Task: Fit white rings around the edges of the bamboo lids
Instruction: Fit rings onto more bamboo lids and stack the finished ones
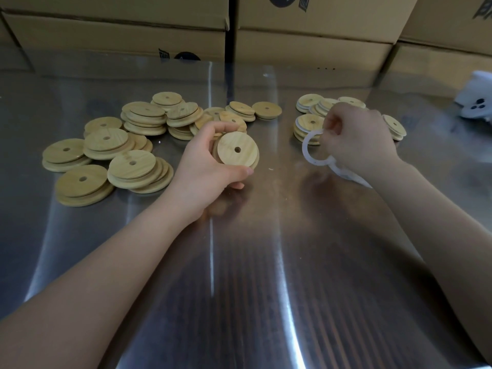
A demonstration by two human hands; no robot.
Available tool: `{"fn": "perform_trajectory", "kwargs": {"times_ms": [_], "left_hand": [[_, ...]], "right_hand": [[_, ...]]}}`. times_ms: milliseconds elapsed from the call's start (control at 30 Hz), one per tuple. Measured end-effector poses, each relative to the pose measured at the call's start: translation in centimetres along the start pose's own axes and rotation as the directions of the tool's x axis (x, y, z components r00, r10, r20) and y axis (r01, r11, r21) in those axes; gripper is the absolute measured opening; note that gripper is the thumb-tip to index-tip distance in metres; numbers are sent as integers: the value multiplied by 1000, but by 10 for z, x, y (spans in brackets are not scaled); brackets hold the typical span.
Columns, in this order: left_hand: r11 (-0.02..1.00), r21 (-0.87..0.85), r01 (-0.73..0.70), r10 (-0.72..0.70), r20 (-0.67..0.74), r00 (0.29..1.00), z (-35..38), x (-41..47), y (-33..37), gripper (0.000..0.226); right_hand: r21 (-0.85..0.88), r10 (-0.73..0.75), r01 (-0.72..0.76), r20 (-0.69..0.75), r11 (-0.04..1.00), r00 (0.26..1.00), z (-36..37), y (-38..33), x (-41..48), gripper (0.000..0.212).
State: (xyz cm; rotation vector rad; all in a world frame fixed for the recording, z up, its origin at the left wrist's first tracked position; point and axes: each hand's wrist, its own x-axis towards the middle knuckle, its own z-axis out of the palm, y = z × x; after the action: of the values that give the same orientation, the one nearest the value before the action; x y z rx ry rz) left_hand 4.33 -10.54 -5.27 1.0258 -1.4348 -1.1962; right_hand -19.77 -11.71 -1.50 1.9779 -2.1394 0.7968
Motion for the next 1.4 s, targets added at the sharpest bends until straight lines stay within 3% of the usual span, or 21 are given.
{"fn": "perform_trajectory", "kwargs": {"times_ms": [233, 367, 533, 667, 900, 1200, 1400], "left_hand": [[952, -256, 169, -163, 43, 986, 0, 2, 0, 79], [939, -288, 187, -171, 81, 982, -3, 3, 0, 71], [930, -311, 197, -174, 101, 980, -3, 2, 1, 73], [925, -323, 201, -160, 151, 976, 0, -1, 4, 76], [877, -341, 338, -195, 392, 899, 7, -7, 8, 93], [908, -274, 317, -192, 401, 896, 10, -8, 7, 44], [922, -263, 282, -172, 373, 912, 13, -9, 7, 39]], "right_hand": [[333, -90, 104, -59, 937, 994, 4, -14, -10, 14], [607, -87, 51, 29, 793, 996, 2, -25, -16, 23], [746, -173, -9, 167, 666, 971, -5, -34, -23, 16], [797, -182, -104, 260, 594, 948, -7, -39, -25, 12], [850, -239, -123, 278, 513, 930, 2, -46, -30, 11], [837, -222, -75, 228, 542, 948, 12, -49, -33, 12], [826, -167, -93, 220, 557, 961, 11, -49, -34, 8]]}}
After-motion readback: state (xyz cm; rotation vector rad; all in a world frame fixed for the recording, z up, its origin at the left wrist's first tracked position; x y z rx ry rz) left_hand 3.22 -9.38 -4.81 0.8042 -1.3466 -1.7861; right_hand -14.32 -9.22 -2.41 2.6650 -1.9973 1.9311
